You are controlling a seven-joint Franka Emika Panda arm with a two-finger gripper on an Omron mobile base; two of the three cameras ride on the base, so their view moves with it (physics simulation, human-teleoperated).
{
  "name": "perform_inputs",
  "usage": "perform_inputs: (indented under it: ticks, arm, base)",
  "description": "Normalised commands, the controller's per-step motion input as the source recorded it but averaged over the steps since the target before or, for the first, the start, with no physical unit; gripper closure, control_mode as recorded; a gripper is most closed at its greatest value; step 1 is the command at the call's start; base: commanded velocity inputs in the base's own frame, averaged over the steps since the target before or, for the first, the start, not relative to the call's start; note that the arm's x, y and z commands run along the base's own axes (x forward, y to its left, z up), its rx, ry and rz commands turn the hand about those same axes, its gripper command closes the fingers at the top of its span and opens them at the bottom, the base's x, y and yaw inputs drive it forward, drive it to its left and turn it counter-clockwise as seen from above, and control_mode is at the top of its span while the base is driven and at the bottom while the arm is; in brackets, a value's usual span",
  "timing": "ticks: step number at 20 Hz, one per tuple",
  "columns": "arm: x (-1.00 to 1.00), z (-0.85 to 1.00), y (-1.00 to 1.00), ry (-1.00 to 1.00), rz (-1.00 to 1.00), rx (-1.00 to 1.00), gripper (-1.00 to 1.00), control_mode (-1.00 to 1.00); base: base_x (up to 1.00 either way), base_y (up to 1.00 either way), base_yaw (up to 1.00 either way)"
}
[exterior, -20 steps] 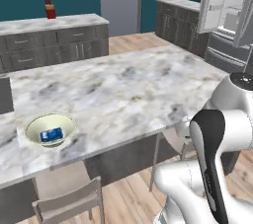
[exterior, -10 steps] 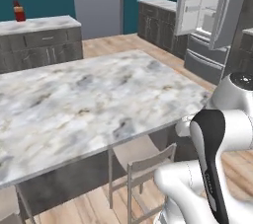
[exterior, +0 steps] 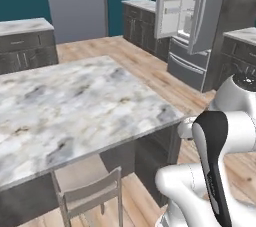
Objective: Open the fridge, grab two sodas, and place both sodas inside the bowl with ice on the dining counter.
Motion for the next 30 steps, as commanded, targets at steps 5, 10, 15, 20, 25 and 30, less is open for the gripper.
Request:
perform_inputs:
  ticks: [5, 10, 15, 20, 25, 30]
  arm:
    - [0.0, 0.0, 0.0, 0.0, 0.0, 0.0, -1.0, 1.0]
    - [0.0, 0.0, 0.0, 0.0, 0.0, 0.0, -1.0, 1.0]
    - [0.0, 0.0, 0.0, 0.0, 0.0, 0.0, -1.0, 1.0]
    - [0.0, 0.0, 0.0, 0.0, 0.0, 0.0, -1.0, 1.0]
    - [0.0, 0.0, 0.0, 0.0, 0.0, 0.0, -1.0, 1.0]
    - [0.0, 0.0, 0.0, 0.0, 0.0, 0.0, -1.0, 1.0]
  base:
    - [0.16, -1.0, -0.01]
    - [0.35, -1.0, 0.0]
    - [0.65, -1.0, 0.03]
    - [0.92, -0.9, 0.16]
    - [1.0, -0.54, 0.22]
    - [1.0, -0.23, 0.15]
